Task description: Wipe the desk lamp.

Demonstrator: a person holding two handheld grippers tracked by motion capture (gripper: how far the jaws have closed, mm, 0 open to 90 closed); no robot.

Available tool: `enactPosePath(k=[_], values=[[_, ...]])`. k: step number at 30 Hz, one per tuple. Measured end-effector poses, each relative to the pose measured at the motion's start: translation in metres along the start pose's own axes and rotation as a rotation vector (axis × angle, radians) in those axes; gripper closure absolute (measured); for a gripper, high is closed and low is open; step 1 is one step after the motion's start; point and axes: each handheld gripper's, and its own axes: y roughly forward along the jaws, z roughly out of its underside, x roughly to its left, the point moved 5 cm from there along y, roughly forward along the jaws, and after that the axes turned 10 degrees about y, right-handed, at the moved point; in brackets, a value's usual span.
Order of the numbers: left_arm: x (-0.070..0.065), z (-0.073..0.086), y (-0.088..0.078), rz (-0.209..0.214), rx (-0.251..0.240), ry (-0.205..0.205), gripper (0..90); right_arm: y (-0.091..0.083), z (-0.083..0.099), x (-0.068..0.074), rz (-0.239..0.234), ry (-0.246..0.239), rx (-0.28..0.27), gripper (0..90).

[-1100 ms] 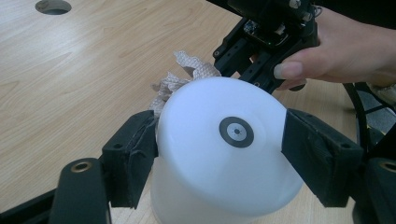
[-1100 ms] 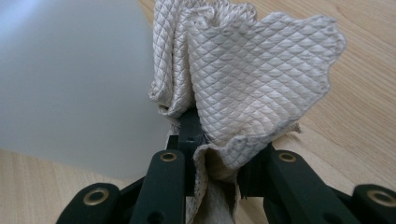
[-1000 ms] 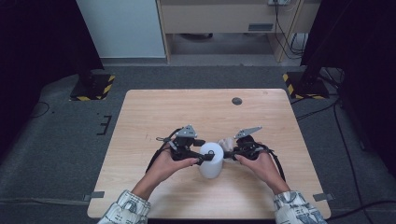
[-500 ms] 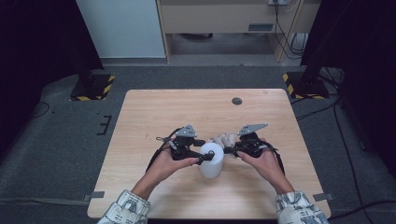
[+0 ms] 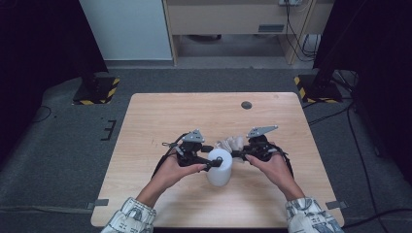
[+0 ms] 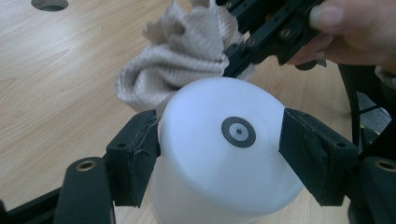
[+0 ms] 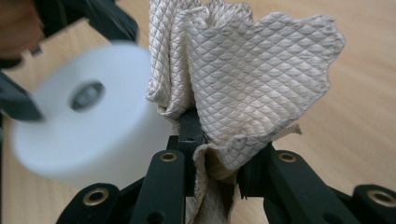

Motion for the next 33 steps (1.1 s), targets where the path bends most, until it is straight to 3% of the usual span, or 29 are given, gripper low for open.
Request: enactPosePath(k=[4,11,14,19,21,24,30,33], values=[[0.0,0.0,0.0,0.001,0.0,-0.002,28.3,0.006,0.004,-0.003,0.005,-0.005,0.03,74.9],[0.0,0.0,0.0,0.001,0.001,-0.003,28.3,0.036,0.033,-0.016,0.08,-0.016,0.174,74.9],[0.0,0.0,0.0,0.002,0.001,-0.003,28.3,0.031,0.029,-0.013,0.077,-0.022,0.153,75.0],[0.0,0.0,0.0,0.008,0.001,-0.006,28.3,0.001,0.01,0.003,0.046,-0.02,0.028,75.0],[0.001,0.0,0.0,0.011,0.001,-0.01,28.2,-0.008,0.008,0.007,0.04,-0.025,0.005,75.0],[0.001,0.001,0.0,0.014,0.0,-0.015,28.3,-0.006,0.014,0.004,0.037,-0.021,0.027,74.9],[0.001,0.0,0.0,0.013,0.001,-0.011,28.3,0.019,0.032,-0.007,0.078,-0.032,0.126,74.9],[0.001,0.0,0.0,0.01,0.001,-0.009,28.4,0.026,0.037,-0.012,0.085,-0.018,0.148,74.9]])
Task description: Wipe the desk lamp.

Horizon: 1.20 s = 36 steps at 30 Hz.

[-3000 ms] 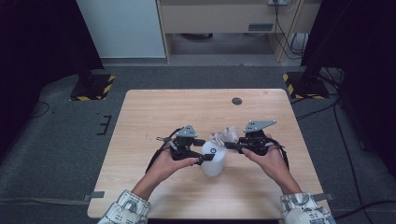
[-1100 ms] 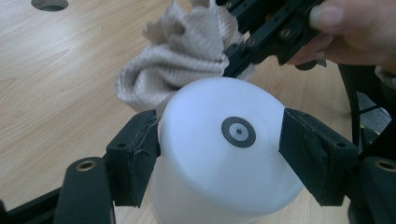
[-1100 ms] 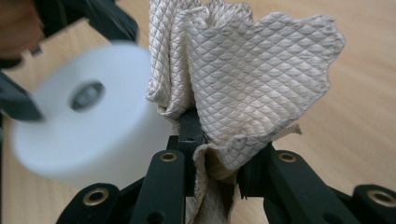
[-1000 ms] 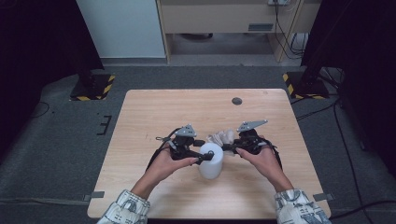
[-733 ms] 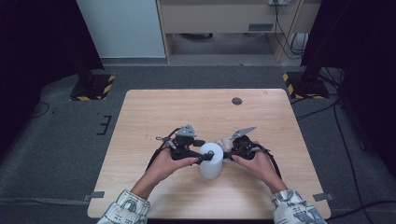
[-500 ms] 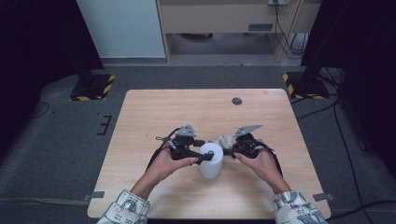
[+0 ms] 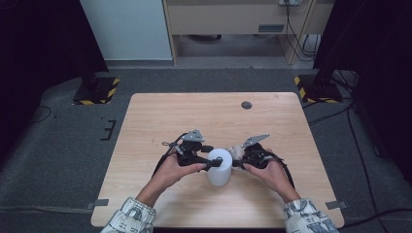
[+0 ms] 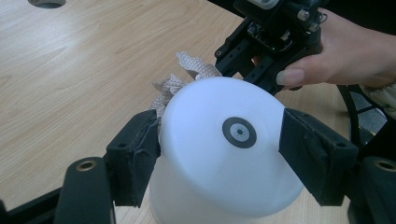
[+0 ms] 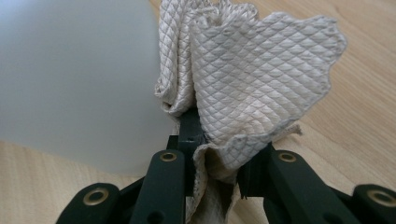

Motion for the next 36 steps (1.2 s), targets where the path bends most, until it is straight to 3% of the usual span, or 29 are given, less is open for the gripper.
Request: enactPosePath(k=[2,6,8,16,19,24,26,31,33,36], values=[[0.0,0.0,0.0,-0.001,0.001,0.003,28.4,-0.005,-0.003,0.002,-0.005,-0.003,-0.018,74.9],[0.0,0.0,0.0,-0.001,0.002,0.003,28.5,-0.031,-0.012,0.012,-0.026,-0.009,-0.11,75.0],[0.0,0.0,0.0,-0.001,0.002,0.002,28.5,-0.037,-0.011,0.013,-0.035,-0.013,-0.124,74.9],[0.0,-0.001,0.0,-0.003,0.003,0.003,28.5,-0.01,0.005,0.006,0.001,-0.009,-0.01,75.0],[0.0,-0.001,0.0,-0.004,0.003,0.003,28.6,-0.01,0.0,0.003,-0.014,0.005,-0.035,75.0],[0.0,-0.001,0.0,-0.003,0.004,0.002,28.6,-0.014,-0.018,0.004,-0.08,0.027,-0.127,75.2],[0.0,-0.001,0.0,-0.003,0.004,0.002,28.6,-0.008,-0.019,0.002,-0.102,0.04,-0.124,75.2],[0.0,-0.001,0.0,-0.002,0.004,0.002,28.6,0.01,-0.01,-0.003,-0.076,0.038,-0.044,75.3],[0.0,-0.001,0.0,-0.004,0.004,0.002,28.6,0.008,-0.013,-0.003,-0.079,0.039,-0.061,75.3],[0.0,-0.001,0.0,-0.005,0.004,0.004,28.7,-0.005,-0.023,0.001,-0.122,0.044,-0.138,75.3]])
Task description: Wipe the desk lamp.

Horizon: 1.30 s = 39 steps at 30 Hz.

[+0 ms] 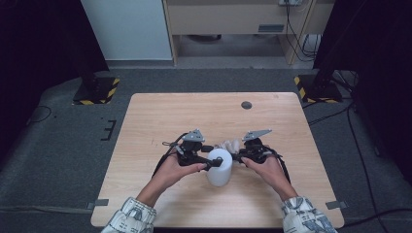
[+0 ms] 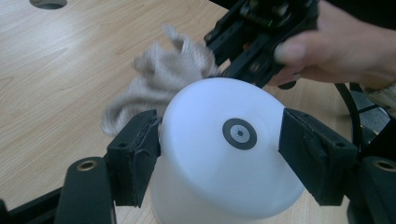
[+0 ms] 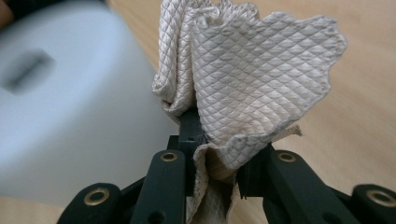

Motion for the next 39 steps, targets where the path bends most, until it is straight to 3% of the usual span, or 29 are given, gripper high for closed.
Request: enactPosePath(k=[3,9,11,14,20,28,30,34,36,39], values=[[0.0,0.0,0.0,0.0,0.0,-0.002,28.6,-0.004,-0.004,0.003,-0.017,0.015,-0.028,75.3],[0.0,0.0,0.0,0.002,0.003,0.001,28.6,0.017,0.014,-0.005,0.04,0.016,0.091,75.3],[0.0,0.0,0.0,0.002,0.003,0.0,28.7,0.02,0.016,-0.007,0.045,0.017,0.104,75.1],[0.0,0.0,0.0,0.002,0.002,-0.001,28.7,0.017,0.014,-0.007,0.043,0.015,0.094,75.1],[0.0,0.0,0.0,0.003,0.0,-0.003,28.7,-0.009,-0.003,0.005,-0.016,0.011,-0.046,75.1],[0.0,0.0,0.0,0.004,0.0,-0.004,28.7,0.017,0.018,-0.007,0.053,0.02,0.105,75.1],[0.0,0.0,0.0,0.001,0.0,-0.003,28.8,0.014,0.014,-0.005,0.043,0.012,0.078,75.1],[0.0,0.0,0.0,0.002,0.0,-0.002,28.9,-0.001,-0.003,0.005,-0.014,0.002,-0.037,75.4],[-0.001,0.0,0.0,0.003,0.0,-0.002,28.8,-0.002,-0.003,0.006,-0.019,0.001,-0.038,75.5],[0.0,0.0,0.0,0.005,0.0,-0.005,28.9,0.007,0.007,0.0,0.008,0.009,0.031,75.5]])
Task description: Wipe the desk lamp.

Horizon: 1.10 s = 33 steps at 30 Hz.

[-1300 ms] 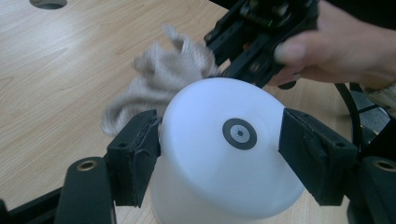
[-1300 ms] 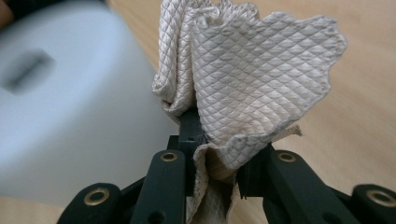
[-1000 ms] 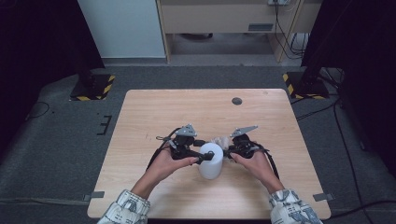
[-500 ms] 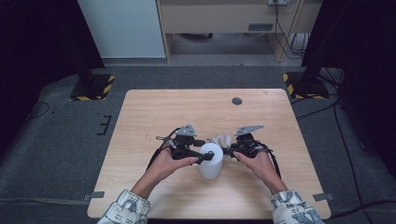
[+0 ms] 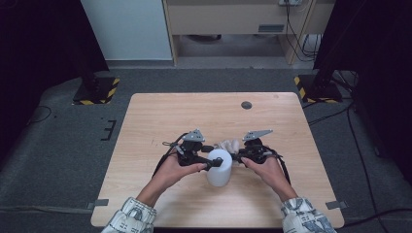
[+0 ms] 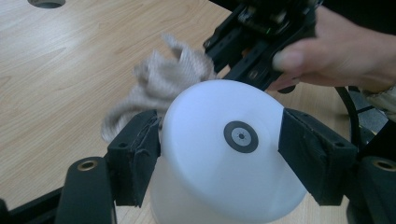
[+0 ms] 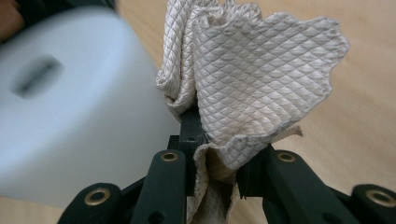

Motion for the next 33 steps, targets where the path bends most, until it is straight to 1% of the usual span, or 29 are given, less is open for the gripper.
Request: enactPosePath(k=[2,4,5,6,9,11,13,14,18,19,21,24,26,29,31,33], values=[[0.0,0.0,0.0,0.0,0.0,0.001,28.9,0.007,0.007,-0.004,0.027,0.006,0.048,75.5],[0.0,0.0,0.0,0.001,0.0,0.0,28.9,0.007,0.008,-0.004,0.033,0.001,0.06,75.6],[0.0,0.0,0.0,0.001,0.0,0.001,28.9,0.005,0.006,-0.003,0.035,-0.003,0.047,75.6],[0.0,0.0,0.0,0.001,0.0,0.001,28.9,0.0,0.004,-0.001,0.027,-0.006,0.03,75.6],[0.0,0.0,0.0,0.001,-0.001,0.001,28.9,-0.017,-0.004,0.006,0.008,-0.017,-0.031,75.6],[0.0,0.0,0.0,0.001,-0.001,0.0,28.9,-0.026,-0.004,0.009,0.005,-0.027,-0.054,75.6],[0.0,0.0,0.0,0.001,0.0,-0.001,29.0,-0.028,0.0,0.009,0.007,-0.032,-0.047,75.5],[0.0,0.0,0.0,0.0,-0.001,-0.002,29.0,-0.027,0.003,0.008,0.011,-0.027,-0.033,75.5],[0.0,0.0,0.0,-0.001,0.001,-0.001,29.1,-0.015,0.017,0.001,0.054,-0.031,0.057,75.5],[0.0,0.0,0.0,-0.003,0.001,0.0,29.1,-0.013,0.017,0.001,0.061,-0.034,0.062,75.4],[0.0,0.0,0.0,-0.003,0.0,0.0,29.1,-0.016,0.014,0.003,0.052,-0.041,0.031,75.4],[0.0,0.0,0.0,-0.004,0.0,0.0,29.2,-0.027,0.009,0.009,0.04,-0.046,-0.021,75.5],[0.0,-0.001,0.0,-0.005,0.001,0.002,29.2,-0.032,0.008,0.011,0.039,-0.055,-0.033,75.5],[-0.001,-0.001,0.0,-0.008,0.004,0.005,29.2,-0.03,0.013,0.009,0.041,-0.046,-0.016,75.6],[0.0,-0.001,0.0,-0.008,0.004,0.005,29.3,-0.025,0.018,0.006,0.052,-0.038,0.015,75.5],[0.0,-0.001,0.001,-0.007,0.004,0.004,29.3,-0.02,0.022,0.005,0.066,-0.04,0.042,75.6]])
